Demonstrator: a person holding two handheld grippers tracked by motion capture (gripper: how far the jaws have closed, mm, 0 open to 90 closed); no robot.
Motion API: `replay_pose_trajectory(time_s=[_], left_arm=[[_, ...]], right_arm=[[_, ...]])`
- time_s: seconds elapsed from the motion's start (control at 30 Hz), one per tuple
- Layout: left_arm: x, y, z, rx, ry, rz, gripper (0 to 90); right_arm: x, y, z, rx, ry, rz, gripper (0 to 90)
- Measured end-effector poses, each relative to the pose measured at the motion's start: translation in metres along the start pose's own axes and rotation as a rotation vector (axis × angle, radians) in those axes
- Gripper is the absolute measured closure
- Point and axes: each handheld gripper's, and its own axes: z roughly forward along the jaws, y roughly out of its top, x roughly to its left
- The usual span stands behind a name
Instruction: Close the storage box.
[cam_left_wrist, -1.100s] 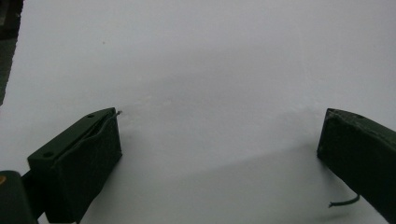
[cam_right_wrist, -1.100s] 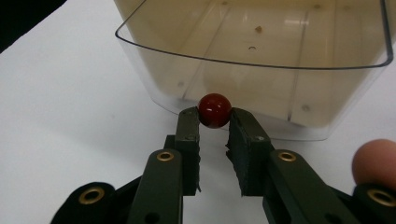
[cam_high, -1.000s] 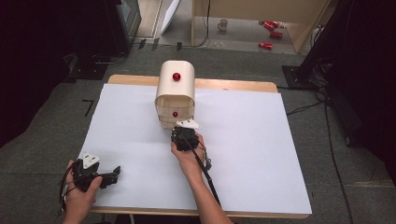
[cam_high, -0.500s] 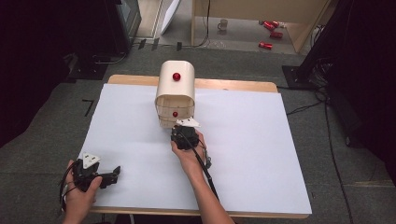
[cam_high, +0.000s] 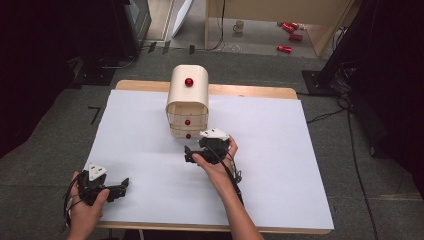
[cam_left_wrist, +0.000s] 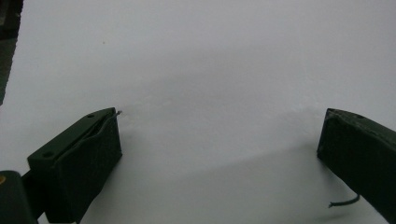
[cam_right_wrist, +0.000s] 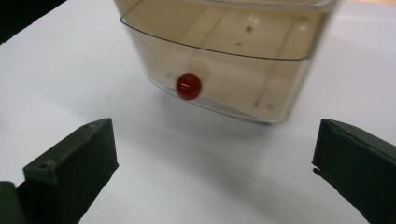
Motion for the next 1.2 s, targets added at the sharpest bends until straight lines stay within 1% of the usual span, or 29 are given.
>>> replay_pose_trajectory(time_s=[0.03, 0.1, 0.13, 0.2, 0.23, 0.27, 0.3, 0.33, 0.37, 0.47, 0.5, 0.57, 0.6, 0.67, 0.7, 0.73, 0.77, 0.8, 0.87, 1.0, 1.03, 1.07, 1.1, 1.13, 1.17, 1.2], left_arm=[[0.0, 0.0, 0.0, 0.0, 0.0, 0.0, 0.0], [0.0, 0.0, 0.0, 0.0, 0.0, 0.0, 0.0], [0.0, 0.0, 0.0, 0.0, 0.0, 0.0, 0.0], [0.0, 0.0, 0.0, 0.0, 0.0, 0.0, 0.0], [0.0, 0.0, 0.0, 0.0, 0.0, 0.0, 0.0], [0.0, 0.0, 0.0, 0.0, 0.0, 0.0, 0.0], [0.0, 0.0, 0.0, 0.0, 0.0, 0.0, 0.0], [0.0, 0.0, 0.0, 0.0, 0.0, 0.0, 0.0], [0.0, 0.0, 0.0, 0.0, 0.0, 0.0, 0.0], [0.0, 0.0, 0.0, 0.0, 0.0, 0.0, 0.0], [0.0, 0.0, 0.0, 0.0, 0.001, 0.0, 0.0], [0.0, 0.0, 0.0, 0.0, 0.0, 0.0, 0.0], [0.0, 0.0, 0.0, 0.0, 0.001, 0.0, 0.0], [0.0, 0.0, 0.0, 0.0, 0.001, 0.0, 0.0], [0.0, 0.0, 0.0, 0.0, 0.001, 0.0, 0.0], [0.0, 0.0, 0.0, 0.0, 0.001, 0.0, 0.0], [0.0, 0.0, 0.0, 0.0, 0.001, 0.0, 0.0], [0.0, 0.0, 0.0, 0.0, 0.001, 0.0, 0.0], [0.0, 0.0, 0.0, 0.0, 0.001, 0.0, 0.0], [0.0, 0.0, 0.0, 0.0, 0.001, 0.0, 0.0], [0.0, 0.0, 0.0, 0.0, 0.001, 0.0, 0.0], [0.0, 0.0, 0.0, 0.0, 0.001, 0.0, 0.0], [0.0, 0.0, 0.0, 0.0, 0.001, 0.0, 0.0], [0.0, 0.0, 0.0, 0.0, 0.001, 0.0, 0.0], [0.0, 0.0, 0.0, 0.0, 0.001, 0.0, 0.0], [0.0, 0.0, 0.0, 0.0, 0.001, 0.0, 0.0]], right_arm=[[0.0, 0.0, 0.0, 0.0, 0.0, 0.0, 0.0], [-0.009, -0.003, -0.009, -0.004, -0.02, -0.002, 0.0], [-0.009, -0.003, -0.009, -0.004, -0.02, -0.002, 0.0], [-0.019, -0.006, -0.019, -0.008, -0.037, 0.0, 0.0], [-0.019, -0.006, -0.019, -0.008, -0.037, 0.0, 0.0], [-0.025, -0.009, -0.025, -0.008, -0.048, 0.007, 0.0], [-0.025, -0.009, -0.025, -0.008, -0.048, 0.007, 0.0], [-0.031, -0.012, -0.029, -0.003, -0.059, 0.004, 0.0], [-0.031, -0.012, -0.029, -0.003, -0.059, 0.004, 0.0], [-0.039, -0.016, -0.036, 0.006, -0.081, -0.002, 0.0], [-0.045, -0.02, -0.042, 0.005, -0.091, 0.0, 0.0], [-0.046, -0.02, -0.044, 0.005, -0.094, 0.002, 0.0], [-0.052, -0.023, -0.049, 0.0, -0.103, 0.009, 0.0], [-0.054, -0.024, -0.051, -0.001, -0.106, 0.008, 0.0], [-0.059, -0.027, -0.056, -0.003, -0.113, 0.015, 0.0], [-0.059, -0.027, -0.056, -0.003, -0.113, 0.015, 0.0], [-0.062, -0.028, -0.058, -0.003, -0.115, 0.017, 0.0], [-0.069, -0.031, -0.063, -0.002, -0.116, 0.021, 0.0], [-0.071, -0.032, -0.065, -0.002, -0.119, 0.022, 0.0], [-0.086, -0.041, -0.078, -0.004, -0.137, 0.04, 0.0], [-0.086, -0.041, -0.078, -0.004, -0.137, 0.04, 0.0], [-0.091, -0.045, -0.083, -0.004, -0.14, 0.055, 0.0], [-0.091, -0.045, -0.083, -0.004, -0.14, 0.055, 0.0], [-0.095, -0.047, -0.085, -0.004, -0.144, 0.064, 0.0], [-0.102, -0.052, -0.09, -0.002, -0.152, 0.078, 0.0], [-0.104, -0.053, -0.092, -0.003, -0.156, 0.081, 0.0]])
